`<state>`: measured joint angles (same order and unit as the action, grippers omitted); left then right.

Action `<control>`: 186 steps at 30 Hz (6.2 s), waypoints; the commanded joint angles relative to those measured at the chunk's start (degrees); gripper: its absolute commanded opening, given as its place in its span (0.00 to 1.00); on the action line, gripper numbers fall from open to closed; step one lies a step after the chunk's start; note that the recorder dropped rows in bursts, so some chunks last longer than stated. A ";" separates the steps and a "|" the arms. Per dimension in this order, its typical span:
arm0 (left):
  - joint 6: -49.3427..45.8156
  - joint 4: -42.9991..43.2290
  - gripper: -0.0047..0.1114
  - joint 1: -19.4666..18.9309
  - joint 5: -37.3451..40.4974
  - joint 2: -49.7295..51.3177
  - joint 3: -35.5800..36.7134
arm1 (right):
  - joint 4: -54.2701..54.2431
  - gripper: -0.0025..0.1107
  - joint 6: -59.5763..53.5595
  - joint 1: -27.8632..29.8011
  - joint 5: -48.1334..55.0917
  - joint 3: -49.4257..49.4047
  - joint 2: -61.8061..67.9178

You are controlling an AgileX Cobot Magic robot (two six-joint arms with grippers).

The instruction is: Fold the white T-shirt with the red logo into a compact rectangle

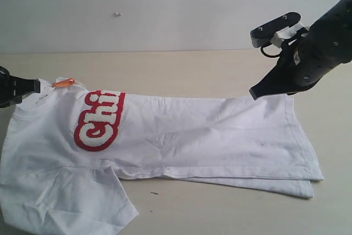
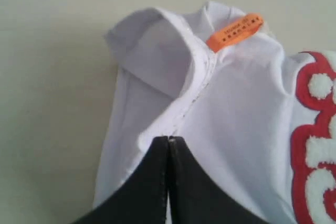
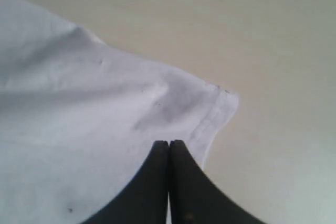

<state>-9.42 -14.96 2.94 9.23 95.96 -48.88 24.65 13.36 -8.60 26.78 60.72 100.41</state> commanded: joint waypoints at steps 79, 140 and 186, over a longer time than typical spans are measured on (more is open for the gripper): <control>9.95 -2.40 0.55 -0.96 9.92 -11.31 20.58 | -43.94 0.02 -45.20 -0.05 12.97 0.28 3.35; -42.59 -51.30 0.15 -14.29 53.86 2.57 9.42 | -56.32 0.02 -59.41 -0.05 24.56 0.28 3.35; -26.28 -32.74 0.55 -20.16 40.67 -14.54 25.22 | -58.19 0.02 -59.74 -0.05 27.29 0.28 3.35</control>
<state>-36.62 -47.75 -17.09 51.40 81.55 -24.61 -32.63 -45.77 -8.60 53.92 61.15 104.27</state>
